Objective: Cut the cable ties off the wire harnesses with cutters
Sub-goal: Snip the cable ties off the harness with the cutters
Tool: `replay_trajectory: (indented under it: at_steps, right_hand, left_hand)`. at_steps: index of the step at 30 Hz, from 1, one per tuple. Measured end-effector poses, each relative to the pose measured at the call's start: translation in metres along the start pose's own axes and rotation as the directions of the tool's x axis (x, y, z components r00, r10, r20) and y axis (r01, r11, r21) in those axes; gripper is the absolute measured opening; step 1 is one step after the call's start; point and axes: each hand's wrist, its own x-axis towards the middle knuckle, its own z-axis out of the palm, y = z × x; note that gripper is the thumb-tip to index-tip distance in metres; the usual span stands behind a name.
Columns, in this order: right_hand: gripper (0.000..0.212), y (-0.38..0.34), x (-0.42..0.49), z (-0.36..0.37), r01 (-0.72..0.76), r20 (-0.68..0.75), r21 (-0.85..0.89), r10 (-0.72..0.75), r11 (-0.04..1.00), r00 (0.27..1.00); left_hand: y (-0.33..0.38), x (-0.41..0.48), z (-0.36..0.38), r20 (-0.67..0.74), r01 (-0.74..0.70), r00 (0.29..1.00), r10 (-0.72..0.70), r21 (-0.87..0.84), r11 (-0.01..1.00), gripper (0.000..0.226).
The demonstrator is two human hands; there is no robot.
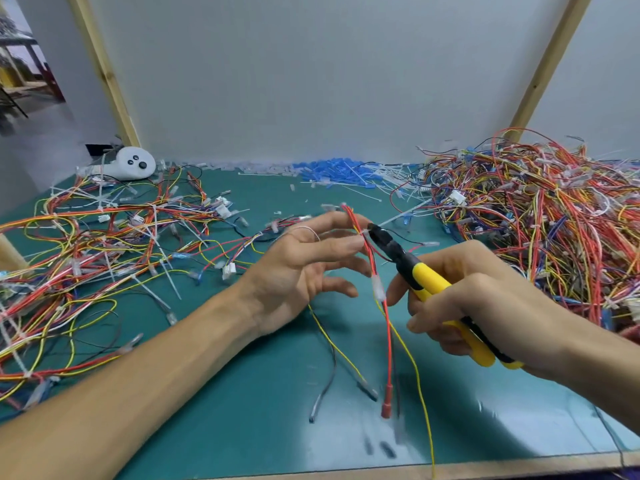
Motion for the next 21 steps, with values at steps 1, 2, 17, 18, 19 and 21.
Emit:
replay_trajectory:
  at_steps: [1,2,17,18,19,21]
  right_hand:
    - [0.031,0.0,0.0,0.0,-0.008,0.003,-0.003,0.008,1.0,1.0]
    - [0.032,0.0,0.0,0.0,-0.015,0.009,-0.002,0.015,1.0,1.0]
    - [0.028,0.011,0.007,-0.002,0.106,-0.121,-0.268,-0.143,0.957,0.982]
    - [0.029,0.012,0.008,-0.002,0.111,-0.136,-0.308,-0.159,0.945,0.978]
    - [0.029,0.013,0.008,-0.003,0.117,-0.151,-0.336,-0.176,0.934,0.973]
    - [0.028,0.014,0.008,-0.005,0.133,-0.171,-0.375,-0.209,0.918,0.963]
  left_hand:
    - [-0.001,0.0,0.0,0.015,-0.004,1.0,0.005,-0.012,1.0,0.035]
    - [-0.001,0.0,0.0,0.031,-0.005,1.0,0.006,-0.028,1.0,0.037]
    - [-0.003,-0.002,0.006,-0.154,-0.079,0.98,0.123,0.266,0.961,0.009]
    - [-0.002,-0.003,0.007,-0.152,-0.072,0.982,0.113,0.251,0.965,0.009]
    - [-0.001,-0.003,0.007,-0.151,-0.063,0.984,0.099,0.228,0.972,0.012]
    - [-0.001,-0.003,0.006,-0.152,-0.058,0.985,0.086,0.177,0.983,0.017]
